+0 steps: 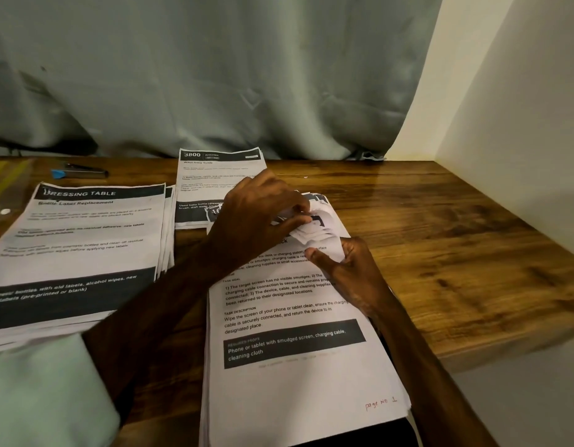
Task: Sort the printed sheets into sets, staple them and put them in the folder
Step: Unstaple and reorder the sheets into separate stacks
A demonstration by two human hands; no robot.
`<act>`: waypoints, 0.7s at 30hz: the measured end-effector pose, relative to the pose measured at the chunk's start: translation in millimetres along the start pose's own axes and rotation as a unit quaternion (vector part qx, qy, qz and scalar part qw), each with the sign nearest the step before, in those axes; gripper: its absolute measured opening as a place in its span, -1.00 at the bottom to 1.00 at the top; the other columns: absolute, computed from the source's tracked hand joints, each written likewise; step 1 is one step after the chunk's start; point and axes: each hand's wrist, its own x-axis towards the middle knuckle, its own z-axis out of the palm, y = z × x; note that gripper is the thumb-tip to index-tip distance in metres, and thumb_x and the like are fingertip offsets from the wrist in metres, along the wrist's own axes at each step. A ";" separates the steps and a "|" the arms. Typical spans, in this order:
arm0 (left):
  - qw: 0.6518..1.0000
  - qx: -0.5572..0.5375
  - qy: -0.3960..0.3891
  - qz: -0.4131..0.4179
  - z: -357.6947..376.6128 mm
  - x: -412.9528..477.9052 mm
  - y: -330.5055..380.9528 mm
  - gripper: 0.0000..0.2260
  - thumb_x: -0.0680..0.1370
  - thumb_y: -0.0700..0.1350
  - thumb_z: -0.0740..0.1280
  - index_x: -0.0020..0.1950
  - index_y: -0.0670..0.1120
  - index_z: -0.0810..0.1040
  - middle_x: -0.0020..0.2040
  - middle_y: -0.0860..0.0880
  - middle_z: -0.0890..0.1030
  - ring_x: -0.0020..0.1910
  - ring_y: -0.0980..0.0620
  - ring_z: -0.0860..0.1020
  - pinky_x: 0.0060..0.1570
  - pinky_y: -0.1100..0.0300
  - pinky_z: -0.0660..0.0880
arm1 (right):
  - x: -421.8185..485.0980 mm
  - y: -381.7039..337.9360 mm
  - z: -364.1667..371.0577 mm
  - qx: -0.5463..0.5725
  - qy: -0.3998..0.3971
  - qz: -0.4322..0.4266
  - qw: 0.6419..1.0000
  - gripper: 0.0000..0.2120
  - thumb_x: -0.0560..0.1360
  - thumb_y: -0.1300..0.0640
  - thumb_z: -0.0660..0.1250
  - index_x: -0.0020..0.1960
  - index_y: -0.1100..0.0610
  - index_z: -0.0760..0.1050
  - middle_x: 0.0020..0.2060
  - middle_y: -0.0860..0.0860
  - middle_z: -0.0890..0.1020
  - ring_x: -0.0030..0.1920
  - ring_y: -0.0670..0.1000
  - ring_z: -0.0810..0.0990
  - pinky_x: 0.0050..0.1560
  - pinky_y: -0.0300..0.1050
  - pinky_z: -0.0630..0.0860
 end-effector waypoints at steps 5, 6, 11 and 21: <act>1.000 0.019 -0.005 0.015 0.7 1.6 0.5 -0.69 0.56 0.21 0.35 0.00 0.00 0.69 -0.03 0.01 0.68 0.01 -0.06 0.56 -0.09 0.03 0.48 | -1.0 -0.5 -0.1 0.013 -0.005 -0.010 1.000 -0.82 0.57 0.07 0.43 0.13 0.11 0.65 -0.04 -0.01 0.75 -0.09 0.01 0.74 -0.15 -0.08 0.66; 0.999 0.027 0.001 0.019 1.5 1.9 1.2 -0.71 0.56 0.20 0.35 0.01 0.00 0.69 -0.01 0.00 0.68 0.03 -0.07 0.56 -0.06 0.05 0.45 | -1.6 -1.1 -0.1 0.016 -0.007 -0.012 1.000 -0.83 0.57 0.07 0.43 0.12 0.11 0.65 -0.05 -0.01 0.75 -0.09 0.01 0.74 -0.17 -0.10 0.65; 0.998 0.048 0.020 0.034 3.6 2.5 4.8 -0.69 0.60 0.13 0.28 -0.02 -0.05 0.69 -0.07 -0.06 0.69 -0.05 -0.11 0.58 -0.06 0.09 0.40 | -3.3 -2.7 -0.2 0.041 -0.011 -0.014 0.999 -0.81 0.57 0.10 0.42 0.15 0.13 0.63 -0.02 0.01 0.74 -0.07 0.04 0.75 -0.14 -0.05 0.69; 0.999 0.007 0.046 0.009 1.9 0.6 11.2 -0.83 0.58 -0.02 0.37 -0.04 -0.08 0.68 -0.16 -0.05 0.63 -0.10 0.11 0.40 -0.13 0.32 0.19 | -1.5 -0.4 -0.2 0.013 -0.004 -0.022 1.000 -0.78 0.56 0.04 0.43 0.17 0.08 0.63 0.01 -0.01 0.74 -0.02 0.05 0.73 -0.04 0.12 0.69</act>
